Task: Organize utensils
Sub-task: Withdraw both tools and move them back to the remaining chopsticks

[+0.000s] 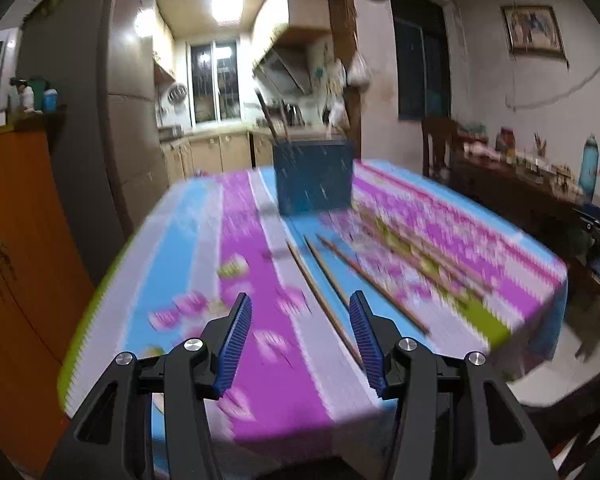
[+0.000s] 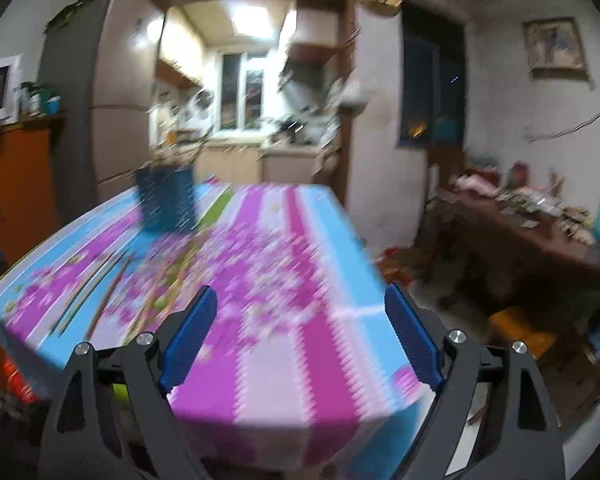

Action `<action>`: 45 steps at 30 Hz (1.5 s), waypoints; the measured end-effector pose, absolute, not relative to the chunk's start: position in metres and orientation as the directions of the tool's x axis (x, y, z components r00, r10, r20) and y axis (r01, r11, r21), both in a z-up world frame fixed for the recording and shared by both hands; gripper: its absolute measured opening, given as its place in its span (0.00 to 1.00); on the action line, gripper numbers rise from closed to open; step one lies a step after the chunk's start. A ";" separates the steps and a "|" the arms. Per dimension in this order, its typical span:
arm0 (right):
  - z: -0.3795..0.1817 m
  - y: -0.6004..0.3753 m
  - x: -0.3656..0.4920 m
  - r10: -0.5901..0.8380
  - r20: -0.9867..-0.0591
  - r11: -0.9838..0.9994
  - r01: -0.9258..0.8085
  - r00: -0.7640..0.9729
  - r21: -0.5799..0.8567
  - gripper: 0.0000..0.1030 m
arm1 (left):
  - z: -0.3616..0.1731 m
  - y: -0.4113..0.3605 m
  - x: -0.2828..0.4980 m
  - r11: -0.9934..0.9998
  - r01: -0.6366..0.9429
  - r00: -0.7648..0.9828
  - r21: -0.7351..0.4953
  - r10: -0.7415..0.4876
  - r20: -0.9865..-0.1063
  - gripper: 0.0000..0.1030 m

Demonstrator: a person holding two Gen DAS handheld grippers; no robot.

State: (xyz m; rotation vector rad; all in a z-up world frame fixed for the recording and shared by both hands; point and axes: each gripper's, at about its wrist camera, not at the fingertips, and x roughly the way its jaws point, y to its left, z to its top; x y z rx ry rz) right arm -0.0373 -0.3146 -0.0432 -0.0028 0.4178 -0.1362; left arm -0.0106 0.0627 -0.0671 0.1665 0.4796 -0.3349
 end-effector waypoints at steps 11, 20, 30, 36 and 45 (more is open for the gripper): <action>-0.104 -0.236 -0.020 0.043 -0.510 0.996 -0.077 0.859 -0.047 0.21 | -0.119 0.010 -0.013 0.907 0.400 0.781 0.133 -0.262 -0.566 0.36; -0.116 -0.211 -0.012 0.098 -0.510 0.986 -0.152 0.854 -0.064 0.16 | -0.129 0.011 -0.008 0.927 0.353 0.792 0.126 -0.224 -0.568 0.33; -0.117 -0.192 0.004 0.139 -0.507 0.975 -0.207 0.851 -0.079 0.16 | -0.137 0.012 -0.001 0.935 0.337 0.793 0.111 -0.219 -0.568 0.30; -0.126 -0.186 0.021 0.129 -0.525 0.976 -0.202 0.841 -0.083 0.16 | -0.140 0.011 0.002 0.934 0.341 0.802 0.106 -0.230 -0.551 0.29; -0.133 -0.185 0.026 0.123 -0.514 0.982 -0.179 0.849 -0.062 0.16 | -0.143 0.011 0.003 0.934 0.342 0.812 0.103 -0.239 -0.532 0.21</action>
